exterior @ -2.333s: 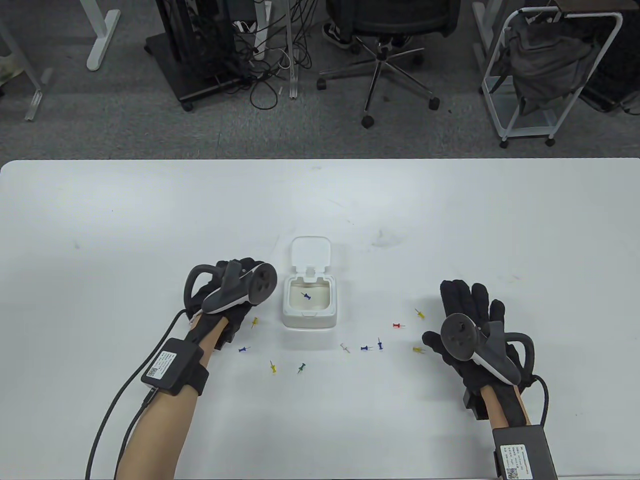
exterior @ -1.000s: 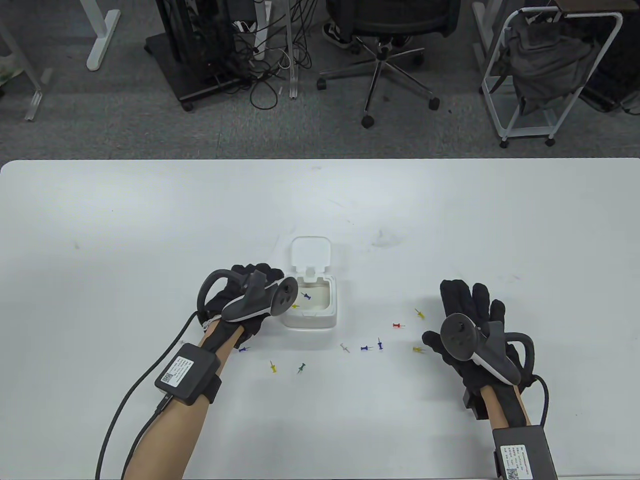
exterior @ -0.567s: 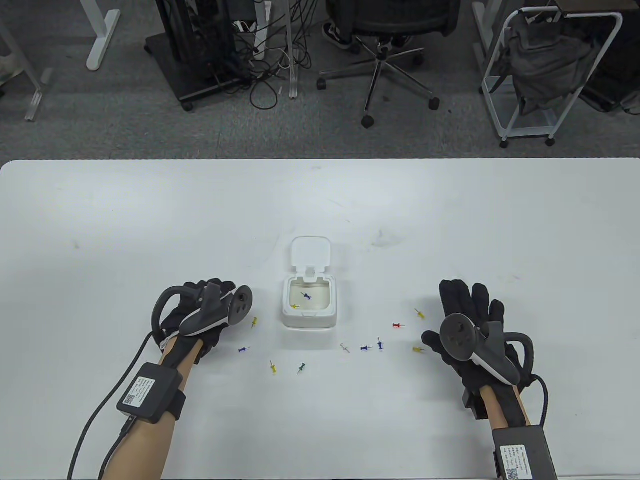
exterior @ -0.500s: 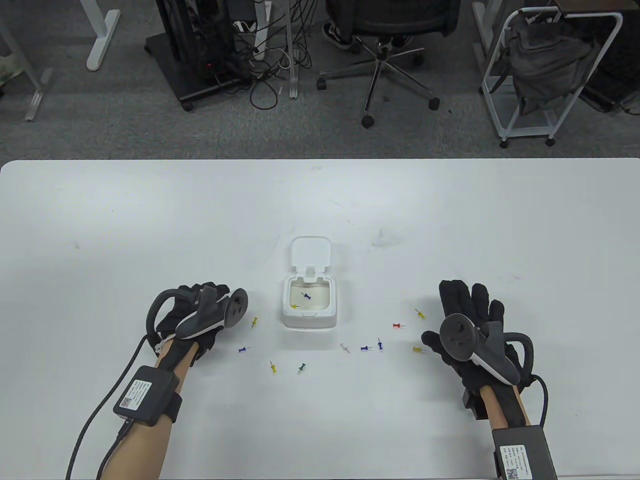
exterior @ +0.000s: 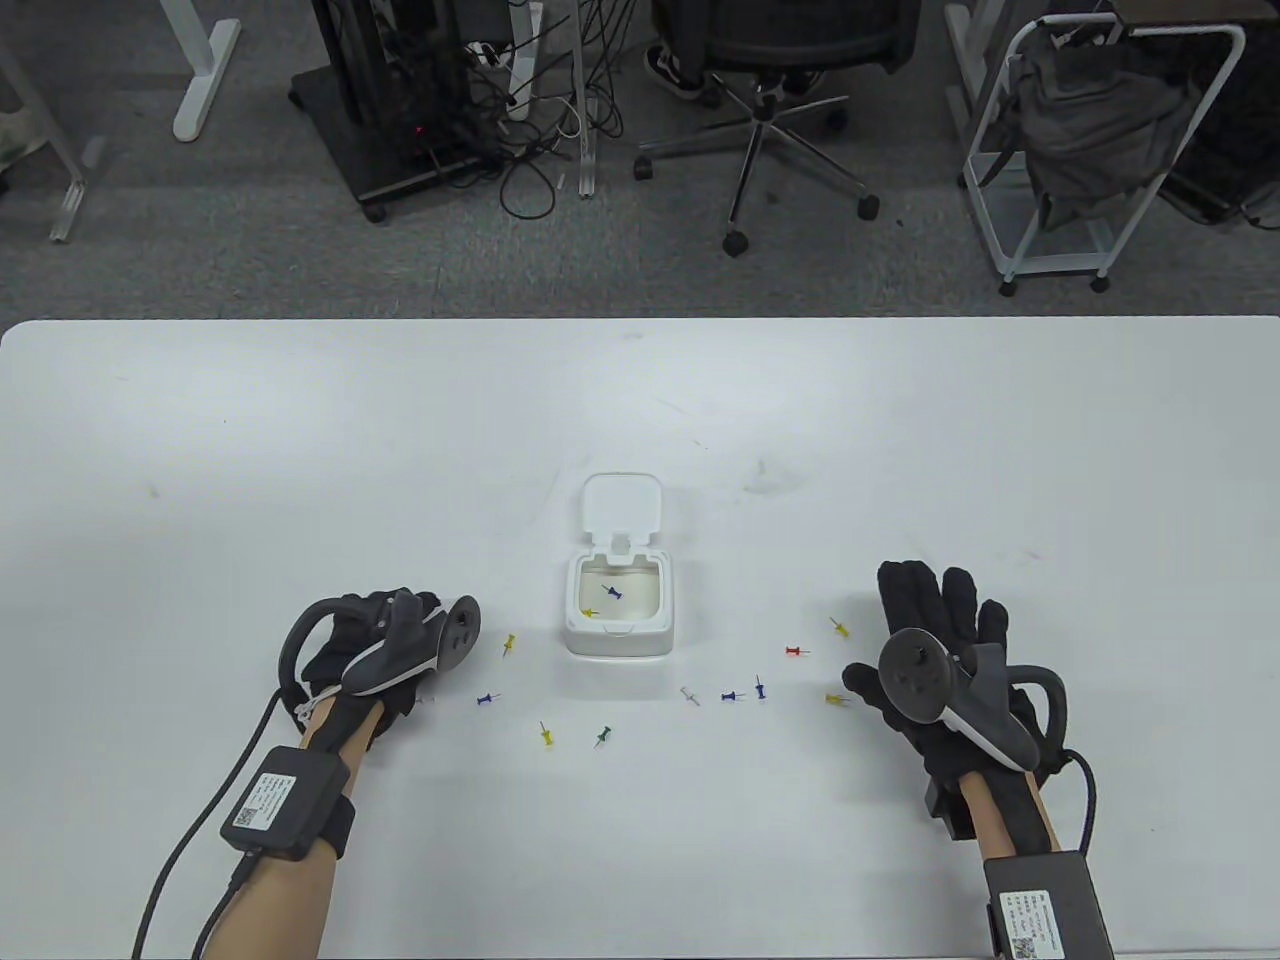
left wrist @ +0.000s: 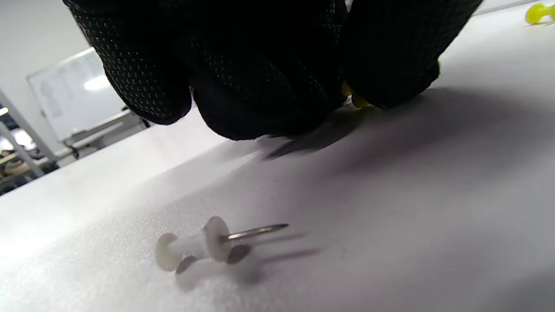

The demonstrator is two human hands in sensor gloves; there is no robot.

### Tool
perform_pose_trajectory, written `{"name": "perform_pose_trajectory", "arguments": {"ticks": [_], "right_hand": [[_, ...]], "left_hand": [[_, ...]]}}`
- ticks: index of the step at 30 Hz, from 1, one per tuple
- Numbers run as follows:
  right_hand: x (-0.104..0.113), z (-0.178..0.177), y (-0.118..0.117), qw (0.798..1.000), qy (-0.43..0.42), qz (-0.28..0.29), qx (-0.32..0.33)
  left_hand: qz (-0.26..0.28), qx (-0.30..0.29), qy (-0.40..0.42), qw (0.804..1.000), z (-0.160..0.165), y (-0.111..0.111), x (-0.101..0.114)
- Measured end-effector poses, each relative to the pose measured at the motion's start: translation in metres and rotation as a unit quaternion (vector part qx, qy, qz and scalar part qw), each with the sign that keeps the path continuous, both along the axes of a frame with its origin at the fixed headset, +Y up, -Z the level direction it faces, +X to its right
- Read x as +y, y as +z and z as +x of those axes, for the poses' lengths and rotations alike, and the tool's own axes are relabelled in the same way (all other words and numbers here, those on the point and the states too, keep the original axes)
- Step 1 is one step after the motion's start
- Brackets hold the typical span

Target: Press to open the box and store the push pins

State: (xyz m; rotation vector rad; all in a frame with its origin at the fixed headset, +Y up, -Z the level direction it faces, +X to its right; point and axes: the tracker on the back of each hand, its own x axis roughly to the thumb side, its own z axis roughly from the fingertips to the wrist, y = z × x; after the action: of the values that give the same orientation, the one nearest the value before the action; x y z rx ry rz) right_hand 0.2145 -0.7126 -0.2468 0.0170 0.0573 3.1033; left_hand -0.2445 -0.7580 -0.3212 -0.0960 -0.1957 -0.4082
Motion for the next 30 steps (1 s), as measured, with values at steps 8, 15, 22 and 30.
{"name": "perform_pose_trajectory", "arguments": {"ticks": [8,15,22,30], "right_hand": [[0.000,0.000,0.000,1.000,-0.002,0.002,0.000],[0.000,0.000,0.000,1.000,-0.001,0.000,-0.001],[0.001,-0.001,0.001,1.000,-0.001,-0.001,0.000],[0.000,0.000,0.000,1.000,-0.006,-0.004,-0.001]], "left_hand": [[0.008,-0.008,-0.012,1.000,0.005,0.001,-0.003],[-0.002,-0.022,-0.043,0.999,0.011,0.000,-0.007],[-0.005,-0.016,-0.037,0.999,0.010,-0.001,-0.007],[-0.016,-0.023,-0.038,0.999,0.010,-0.003,-0.005]]}}
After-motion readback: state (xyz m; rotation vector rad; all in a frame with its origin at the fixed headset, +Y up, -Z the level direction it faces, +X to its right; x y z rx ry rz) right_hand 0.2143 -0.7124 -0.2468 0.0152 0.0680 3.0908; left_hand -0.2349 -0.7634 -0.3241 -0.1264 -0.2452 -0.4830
